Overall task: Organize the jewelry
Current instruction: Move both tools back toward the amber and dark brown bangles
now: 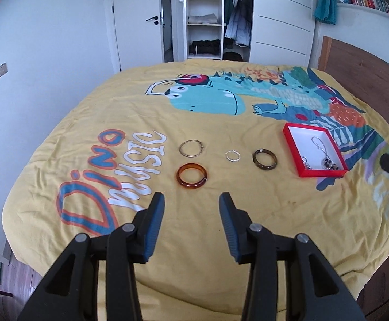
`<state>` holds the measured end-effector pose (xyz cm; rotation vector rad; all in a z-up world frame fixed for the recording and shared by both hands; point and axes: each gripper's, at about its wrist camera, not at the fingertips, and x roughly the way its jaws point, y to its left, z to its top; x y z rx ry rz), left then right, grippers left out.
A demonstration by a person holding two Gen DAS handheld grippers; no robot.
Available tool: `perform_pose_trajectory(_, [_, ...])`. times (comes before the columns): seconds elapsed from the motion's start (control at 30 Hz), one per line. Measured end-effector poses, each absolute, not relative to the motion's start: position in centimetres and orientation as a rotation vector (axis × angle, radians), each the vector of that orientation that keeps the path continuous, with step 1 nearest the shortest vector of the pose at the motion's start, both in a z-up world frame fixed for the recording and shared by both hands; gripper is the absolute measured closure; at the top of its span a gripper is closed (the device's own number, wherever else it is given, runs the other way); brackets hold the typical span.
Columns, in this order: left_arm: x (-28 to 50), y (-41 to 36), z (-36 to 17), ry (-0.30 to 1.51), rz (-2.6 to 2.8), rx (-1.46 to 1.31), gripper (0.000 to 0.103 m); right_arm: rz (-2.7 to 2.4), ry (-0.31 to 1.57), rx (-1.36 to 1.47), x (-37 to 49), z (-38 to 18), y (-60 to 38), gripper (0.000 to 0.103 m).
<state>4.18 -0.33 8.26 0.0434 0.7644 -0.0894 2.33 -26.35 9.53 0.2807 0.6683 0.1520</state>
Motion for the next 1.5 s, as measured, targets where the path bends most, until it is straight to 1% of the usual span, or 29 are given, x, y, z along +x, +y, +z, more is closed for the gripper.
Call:
perform_pose_trajectory(0.1, [2.9,0.6,8.8,0.745,-0.072,0.037,0.056,0.153,0.678,0.283,1.6,9.2,-25.1,0.047])
perform_pose_trajectory(0.27, [0.8,2.2,10.1,0.705,-0.055,0.016,0.055,0.149,0.691,0.276,0.8,8.9,-23.1,0.041])
perform_pose_trajectory(0.53, [-1.2,3.9,10.8,0.661,-0.016,0.009,0.054,0.172,0.704,0.221,0.2,8.5,-19.5,0.041])
perform_pose_trajectory(1.1, [-0.3,4.2,8.7,0.692,0.004,0.014,0.054,0.154,0.775,0.225,1.7,5.4,-18.8,0.039])
perform_pose_trajectory(1.5, [1.8,4.1,5.6,0.775,0.035,0.012,0.054,0.154,0.852,0.23,3.6,1.3,-18.3,0.036])
